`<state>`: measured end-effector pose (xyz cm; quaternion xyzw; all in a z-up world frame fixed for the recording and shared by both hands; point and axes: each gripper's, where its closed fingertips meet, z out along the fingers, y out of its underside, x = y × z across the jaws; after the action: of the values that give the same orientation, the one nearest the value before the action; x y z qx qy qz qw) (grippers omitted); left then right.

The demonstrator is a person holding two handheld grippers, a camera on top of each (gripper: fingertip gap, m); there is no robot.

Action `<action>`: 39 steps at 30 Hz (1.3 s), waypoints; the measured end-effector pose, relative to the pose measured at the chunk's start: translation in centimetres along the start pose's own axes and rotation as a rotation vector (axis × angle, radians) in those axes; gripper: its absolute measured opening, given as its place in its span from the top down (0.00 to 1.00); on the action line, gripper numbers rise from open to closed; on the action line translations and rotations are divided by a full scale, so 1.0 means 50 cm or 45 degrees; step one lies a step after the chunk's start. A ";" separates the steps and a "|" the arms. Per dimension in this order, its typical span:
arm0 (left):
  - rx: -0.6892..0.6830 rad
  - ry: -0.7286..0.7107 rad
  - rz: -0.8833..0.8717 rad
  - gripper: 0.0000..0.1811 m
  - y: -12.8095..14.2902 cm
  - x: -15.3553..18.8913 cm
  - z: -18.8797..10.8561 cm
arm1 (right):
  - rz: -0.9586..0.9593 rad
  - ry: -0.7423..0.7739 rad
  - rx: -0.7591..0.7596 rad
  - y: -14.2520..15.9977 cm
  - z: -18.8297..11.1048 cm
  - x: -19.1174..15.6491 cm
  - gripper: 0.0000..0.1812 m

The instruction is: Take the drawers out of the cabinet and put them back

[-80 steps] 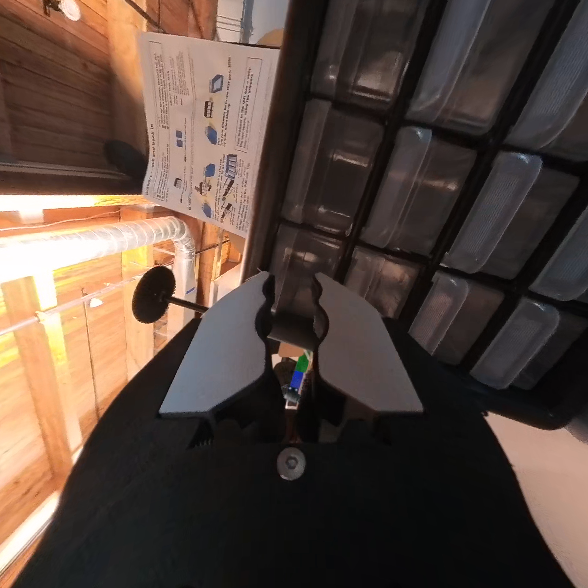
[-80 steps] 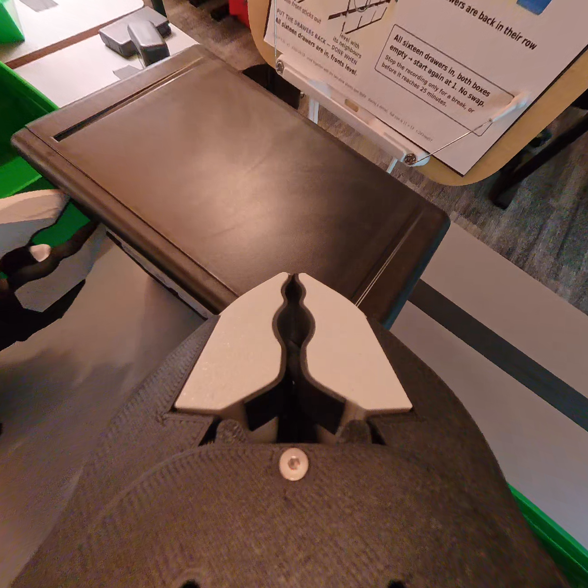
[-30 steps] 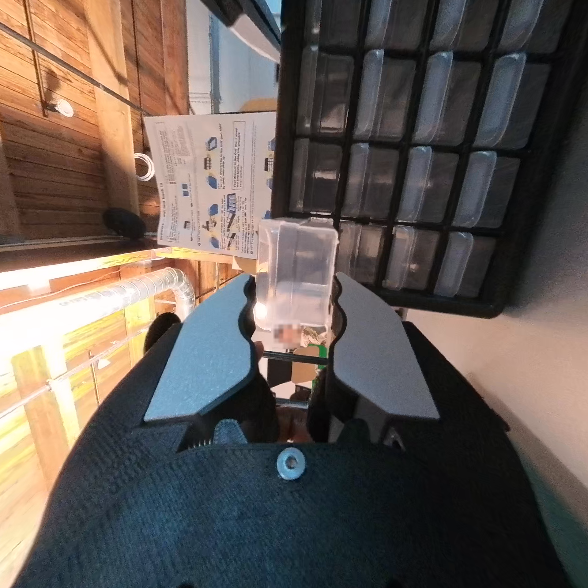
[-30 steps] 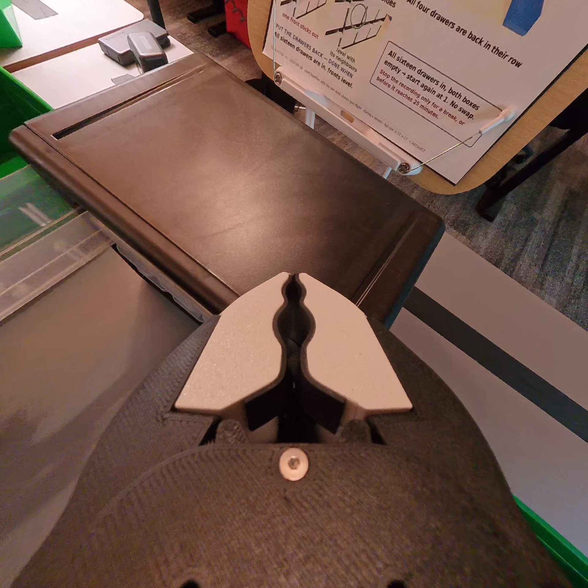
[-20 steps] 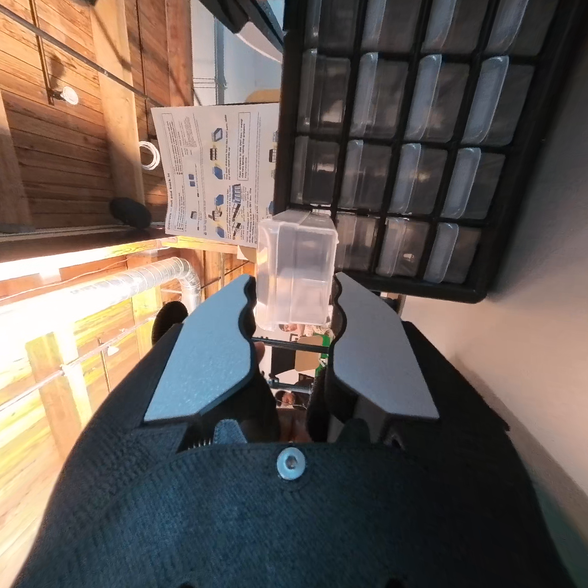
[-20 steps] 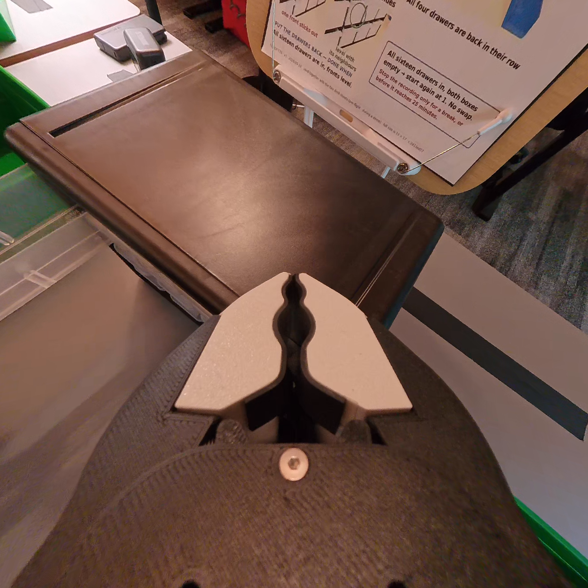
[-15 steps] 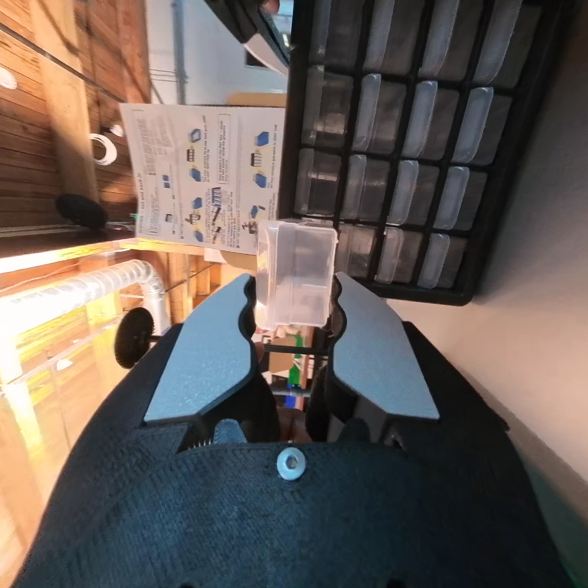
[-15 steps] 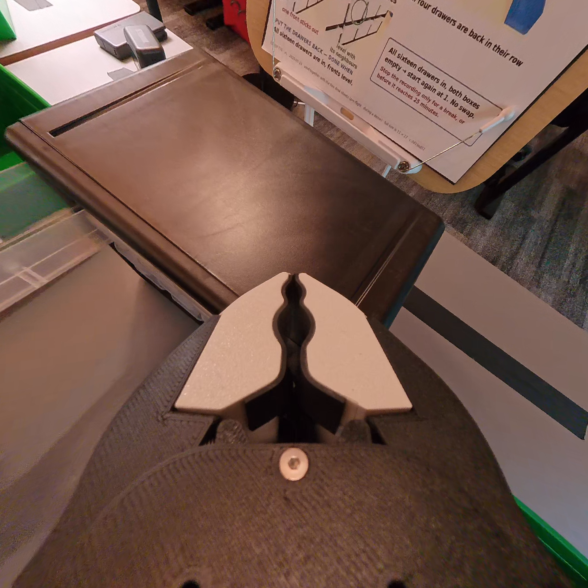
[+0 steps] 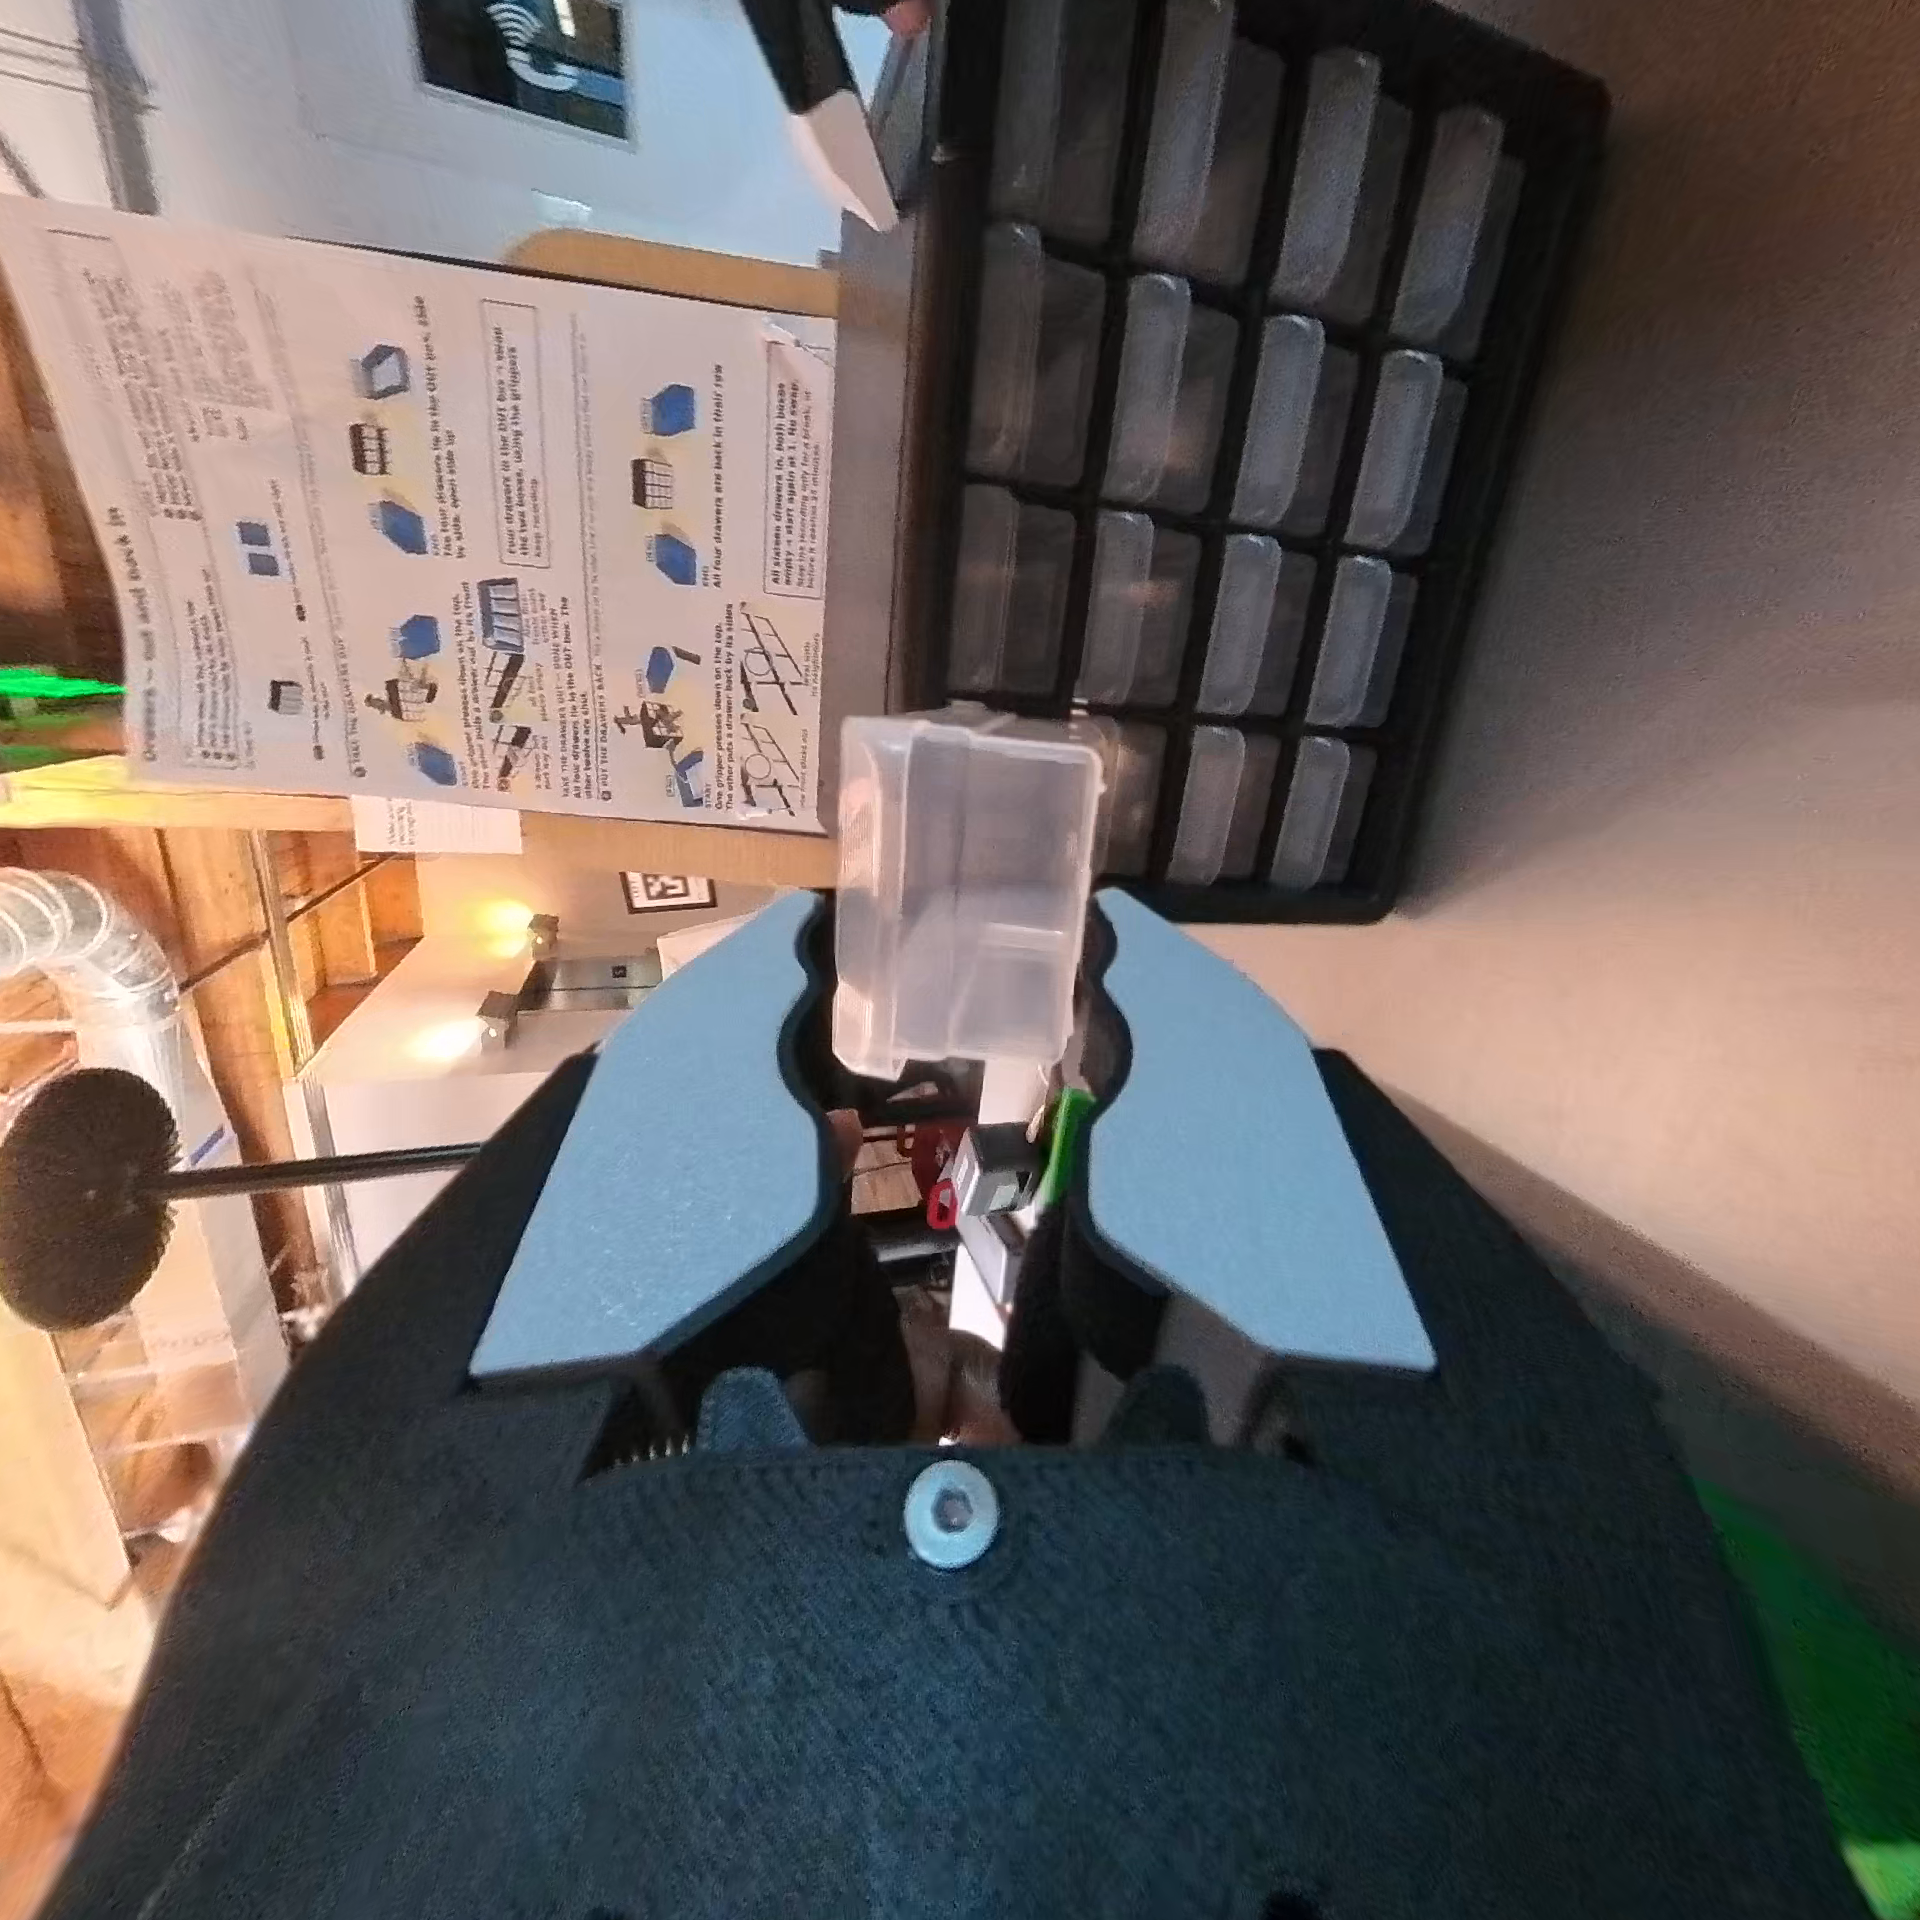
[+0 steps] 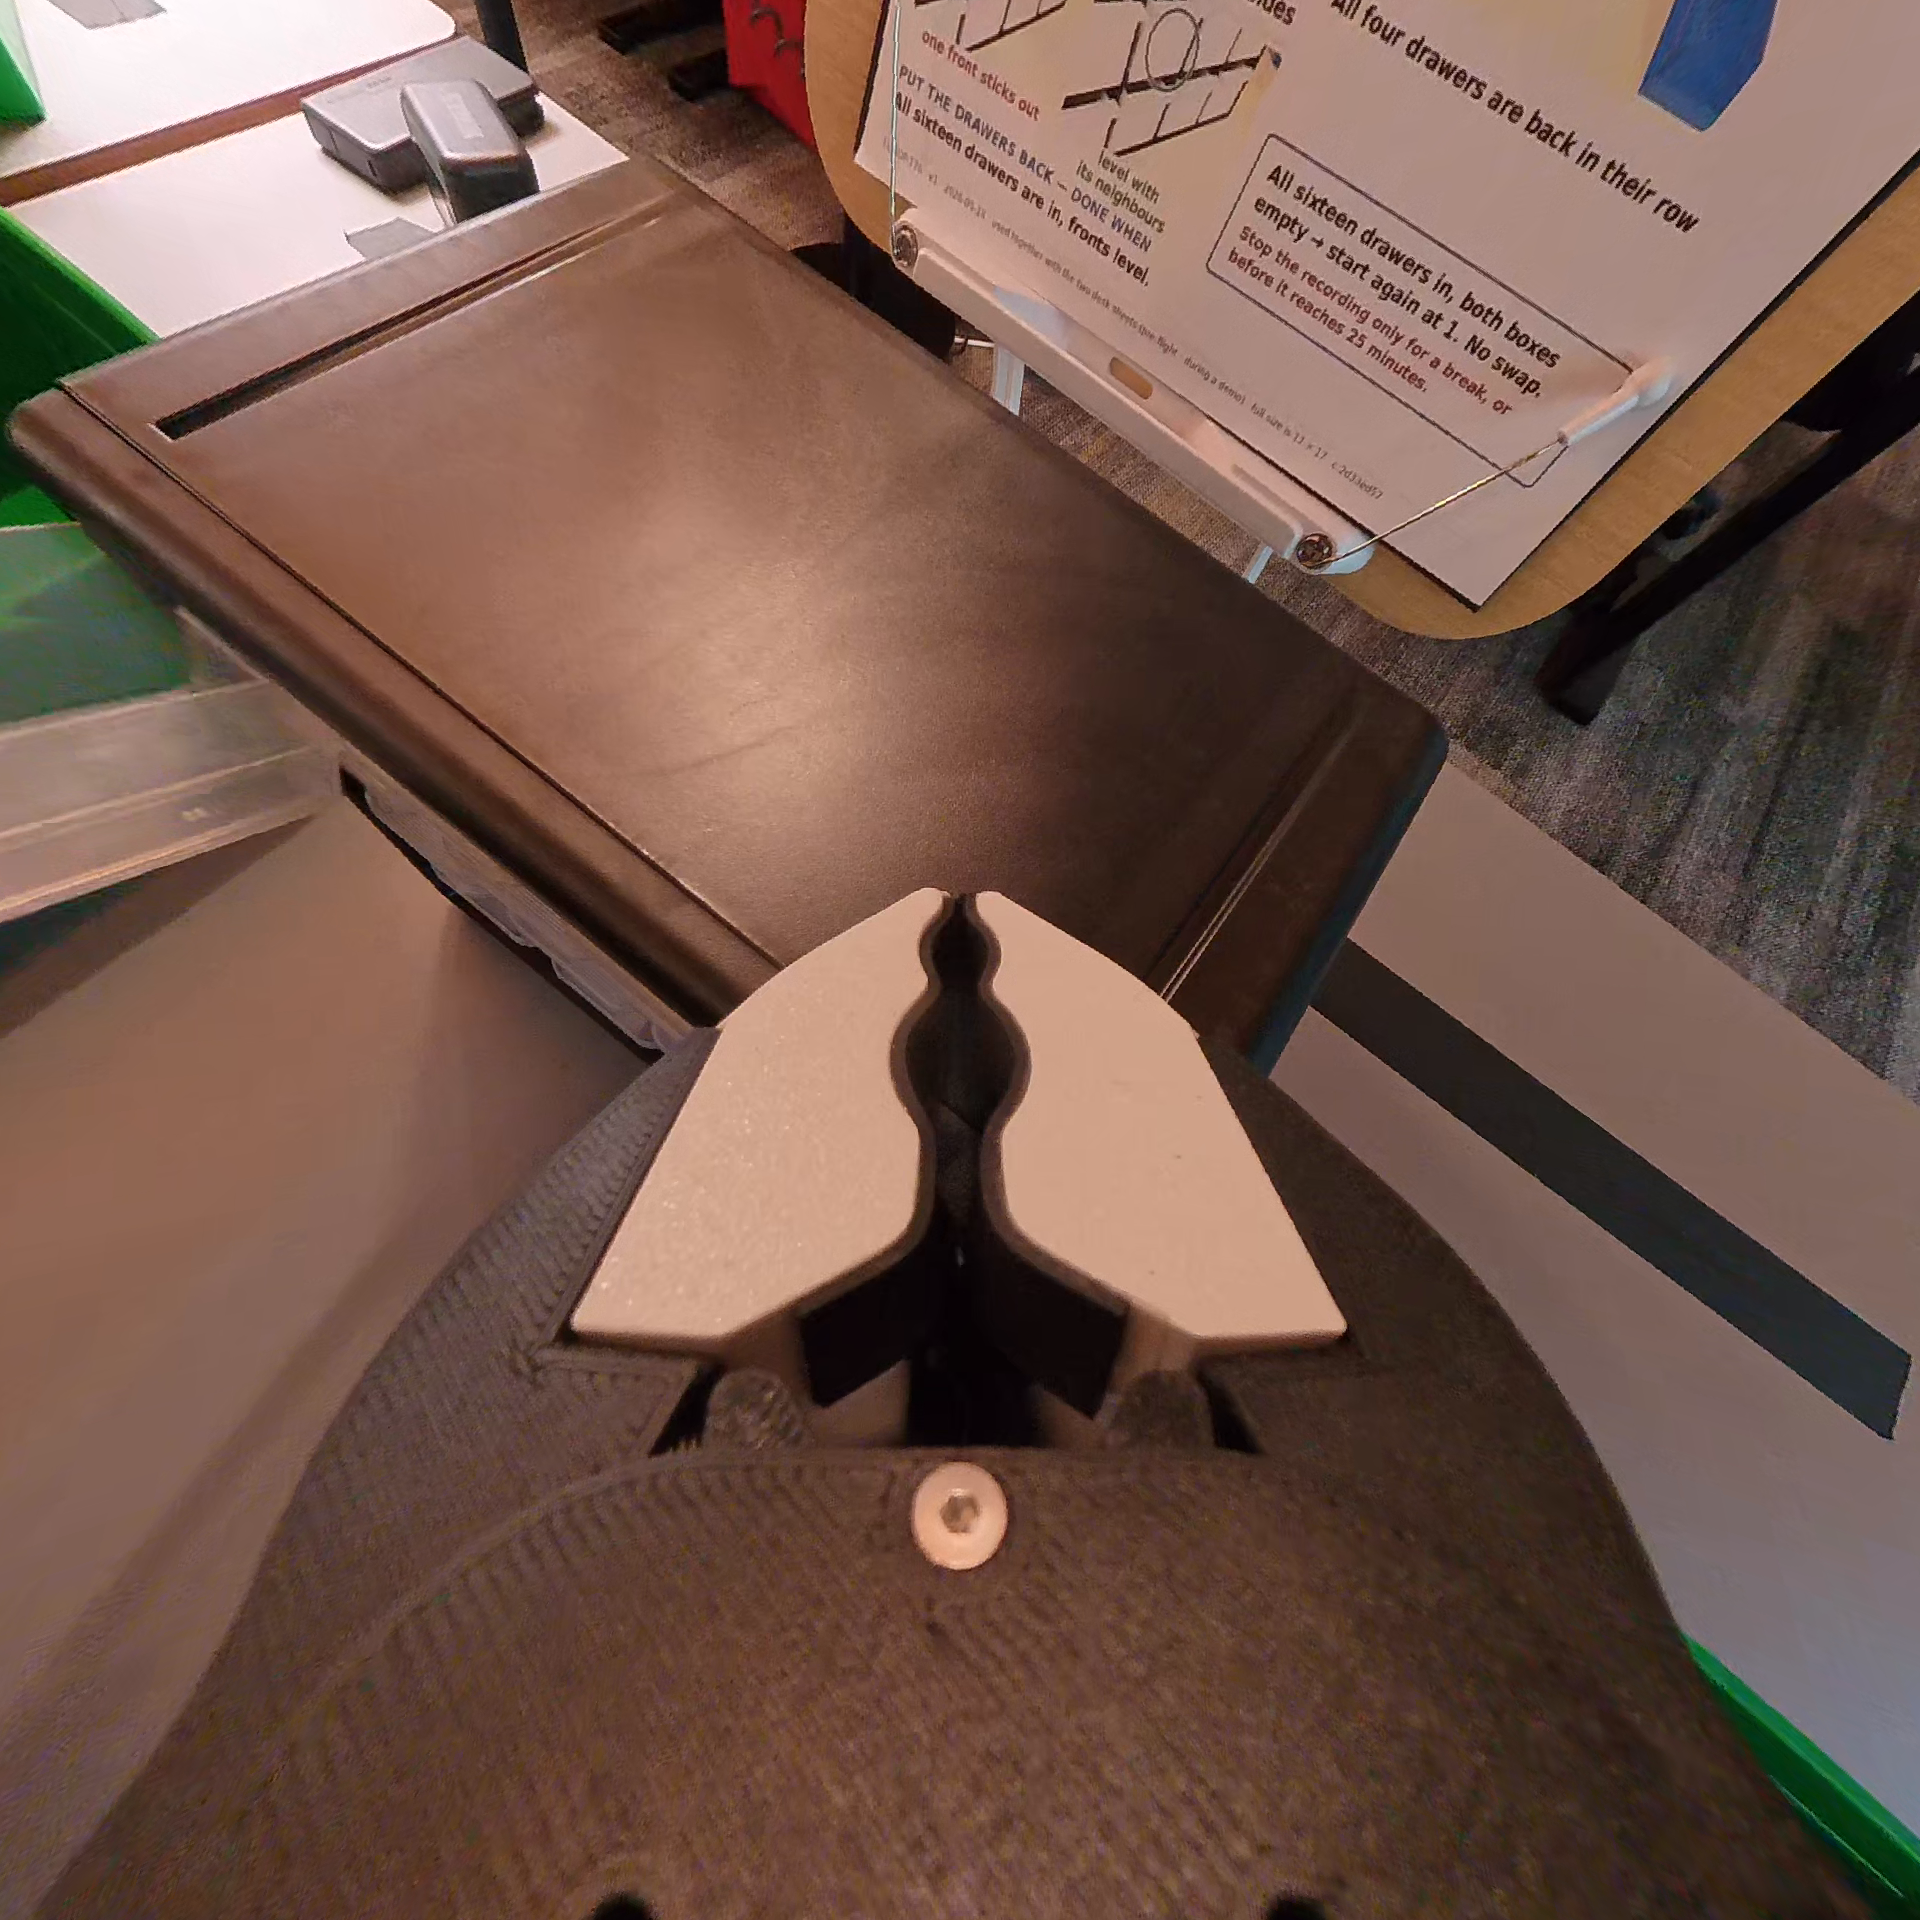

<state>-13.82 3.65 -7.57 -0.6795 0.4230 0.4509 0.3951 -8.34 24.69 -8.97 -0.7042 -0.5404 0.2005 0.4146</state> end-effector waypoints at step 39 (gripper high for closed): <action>0.556 -0.653 0.000 0.75 -0.154 0.143 -0.056 | -1.840 0.391 0.634 0.167 -0.203 -0.386 0.65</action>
<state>-4.17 2.05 -12.33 -0.4433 0.3965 0.5057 0.6250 -2.45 2.46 -13.00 -0.0835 -0.7407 -0.1038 0.6585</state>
